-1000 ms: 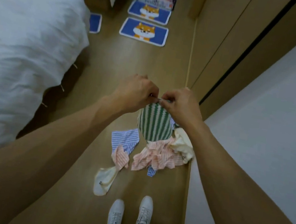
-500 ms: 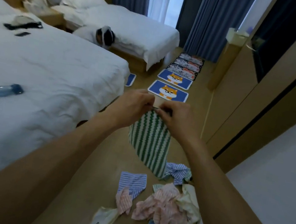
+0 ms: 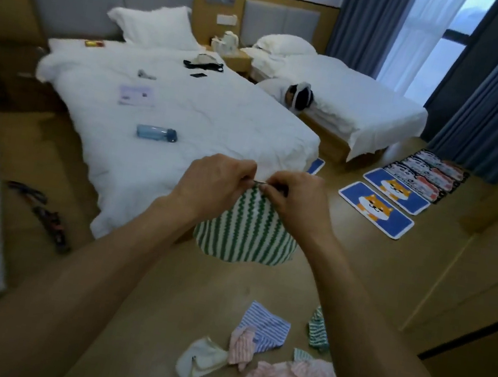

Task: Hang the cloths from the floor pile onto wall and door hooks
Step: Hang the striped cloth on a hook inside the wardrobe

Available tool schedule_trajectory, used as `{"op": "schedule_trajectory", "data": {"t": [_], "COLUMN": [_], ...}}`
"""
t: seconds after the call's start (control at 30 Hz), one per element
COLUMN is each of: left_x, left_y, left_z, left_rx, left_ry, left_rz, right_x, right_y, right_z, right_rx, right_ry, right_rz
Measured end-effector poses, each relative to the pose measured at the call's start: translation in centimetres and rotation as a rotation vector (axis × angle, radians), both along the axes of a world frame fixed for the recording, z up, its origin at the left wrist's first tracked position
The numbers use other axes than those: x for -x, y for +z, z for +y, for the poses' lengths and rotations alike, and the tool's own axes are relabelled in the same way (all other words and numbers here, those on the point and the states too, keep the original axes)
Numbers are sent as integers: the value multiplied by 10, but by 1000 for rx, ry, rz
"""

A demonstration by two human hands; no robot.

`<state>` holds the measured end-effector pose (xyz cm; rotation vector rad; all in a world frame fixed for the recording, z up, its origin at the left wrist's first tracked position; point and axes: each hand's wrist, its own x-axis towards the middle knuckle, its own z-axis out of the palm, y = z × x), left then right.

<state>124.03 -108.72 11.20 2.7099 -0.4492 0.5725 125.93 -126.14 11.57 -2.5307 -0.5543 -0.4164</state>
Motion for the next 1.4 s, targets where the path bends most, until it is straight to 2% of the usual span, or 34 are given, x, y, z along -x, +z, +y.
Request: {"op": "schedule_trajectory", "data": {"t": [0.23, 0.47, 0.67, 1.03, 1.4], "left_x": [69, 153, 245, 402, 460], "left_y": [18, 49, 57, 65, 72], "left_z": [81, 181, 285, 465, 600], "left_rx": [-6, 13, 33, 1, -6], "left_ry": [272, 457, 643, 895, 1093], "left_rz": [-71, -126, -151, -143, -136], "right_x": [31, 80, 144, 266, 308], "right_y": [22, 52, 63, 64, 71], "right_z": [91, 198, 316, 529, 685], "right_rx": [3, -48, -44, -57, -100], "right_ry": [233, 447, 635, 883, 1015], "right_rz": [-2, -35, 1, -103, -97]}}
